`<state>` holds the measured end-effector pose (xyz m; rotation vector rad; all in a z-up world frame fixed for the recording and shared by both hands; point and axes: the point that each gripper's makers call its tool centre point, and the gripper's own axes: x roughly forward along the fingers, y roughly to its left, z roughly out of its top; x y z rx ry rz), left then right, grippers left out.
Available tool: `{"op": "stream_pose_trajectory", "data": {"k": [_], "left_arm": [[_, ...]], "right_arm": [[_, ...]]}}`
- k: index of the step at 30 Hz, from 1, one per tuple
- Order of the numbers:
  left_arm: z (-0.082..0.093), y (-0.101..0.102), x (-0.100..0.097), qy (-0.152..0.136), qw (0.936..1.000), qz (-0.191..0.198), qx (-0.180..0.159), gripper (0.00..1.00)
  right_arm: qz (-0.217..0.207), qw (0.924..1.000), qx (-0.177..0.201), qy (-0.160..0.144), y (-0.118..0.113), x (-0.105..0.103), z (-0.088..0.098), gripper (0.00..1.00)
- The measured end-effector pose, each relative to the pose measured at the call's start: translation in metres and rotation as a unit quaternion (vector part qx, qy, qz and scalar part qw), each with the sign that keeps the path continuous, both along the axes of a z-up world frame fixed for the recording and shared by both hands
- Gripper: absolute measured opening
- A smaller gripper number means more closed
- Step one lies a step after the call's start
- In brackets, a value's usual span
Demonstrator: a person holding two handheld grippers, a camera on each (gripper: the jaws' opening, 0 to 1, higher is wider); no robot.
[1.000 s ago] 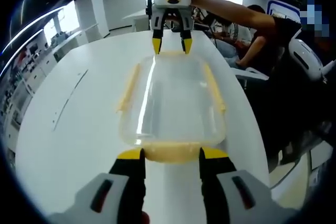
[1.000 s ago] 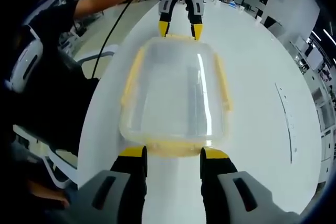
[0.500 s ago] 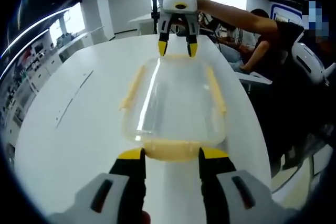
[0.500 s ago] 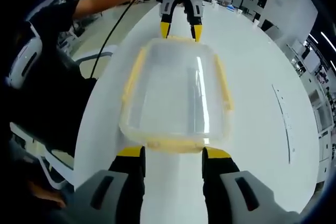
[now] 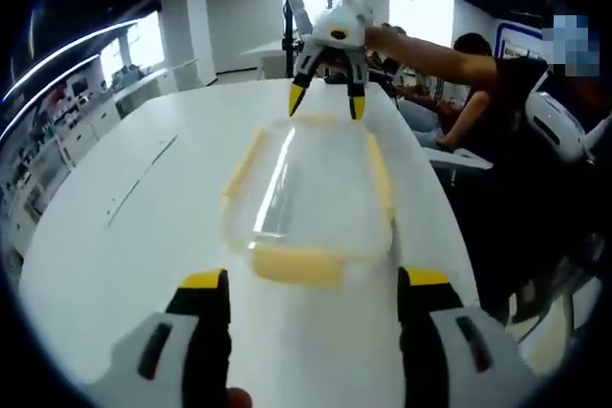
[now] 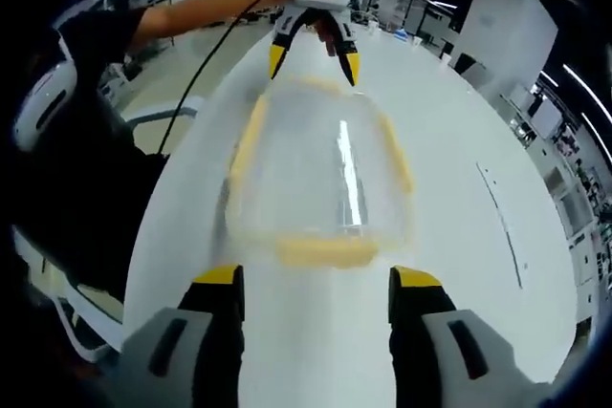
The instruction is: Snap each plastic latch of the storage box into its locked position after aligning the lid with the box until every specified latch is closed and the lid sits flush.
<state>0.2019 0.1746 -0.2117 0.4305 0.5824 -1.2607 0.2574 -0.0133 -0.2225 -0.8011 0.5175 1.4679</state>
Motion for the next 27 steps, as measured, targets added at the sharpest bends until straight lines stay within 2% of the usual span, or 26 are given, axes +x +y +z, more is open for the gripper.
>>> {"op": "stream_pose_trajectory", "data": {"k": [4,7,9,10,11,13,20,21,24,25,26,27], "left_arm": [[0.008,-0.004,0.008,0.007,0.9991,0.020,-0.036,0.73],[0.009,-0.006,0.010,0.012,0.9986,0.025,-0.046,0.75],[0.011,-0.010,0.013,0.022,0.9965,0.044,-0.069,0.82],[0.011,-0.011,0.015,0.025,0.9956,0.050,-0.076,0.86],[0.011,-0.014,0.017,0.030,0.9940,0.059,-0.087,0.89],[0.009,-0.015,0.022,0.041,0.9909,0.081,-0.099,0.90],[-0.004,-0.021,0.031,0.052,0.9881,0.103,-0.101,1.00],[-0.005,-0.021,0.033,0.054,0.9871,0.109,-0.104,1.00],[-0.002,-0.025,0.046,0.086,0.9773,0.140,-0.134,1.00],[0.001,-0.025,0.055,0.094,0.9723,0.151,-0.152,1.00],[0.003,-0.025,0.058,0.098,0.9699,0.155,-0.160,1.00],[0.005,-0.028,0.062,0.114,0.9640,0.164,-0.175,1.00]], "right_arm": [[-0.020,0.9984,0.052,-0.013,0.004,-0.006,0.002,0.65],[-0.024,0.9969,0.072,-0.022,0.007,-0.016,0.001,0.65],[-0.023,0.9936,0.098,-0.049,0.011,-0.021,0.001,0.67],[-0.030,0.9918,0.113,-0.051,0.015,-0.026,0.001,0.68],[-0.036,0.9895,0.127,-0.059,0.016,-0.023,0.003,0.69],[-0.045,0.9879,0.135,-0.063,0.018,-0.026,-0.002,0.71],[-0.078,0.9774,0.177,-0.084,0.031,-0.027,-0.010,0.85],[-0.086,0.9755,0.181,-0.090,0.031,-0.021,-0.010,0.88],[-0.117,0.9653,0.202,-0.117,0.034,-0.018,-0.008,0.90],[-0.131,0.9609,0.210,-0.124,0.035,-0.015,-0.007,0.90],[-0.136,0.9592,0.211,-0.129,0.036,-0.014,-0.007,0.90],[-0.153,0.9534,0.216,-0.146,0.036,-0.011,-0.007,0.90]]}}
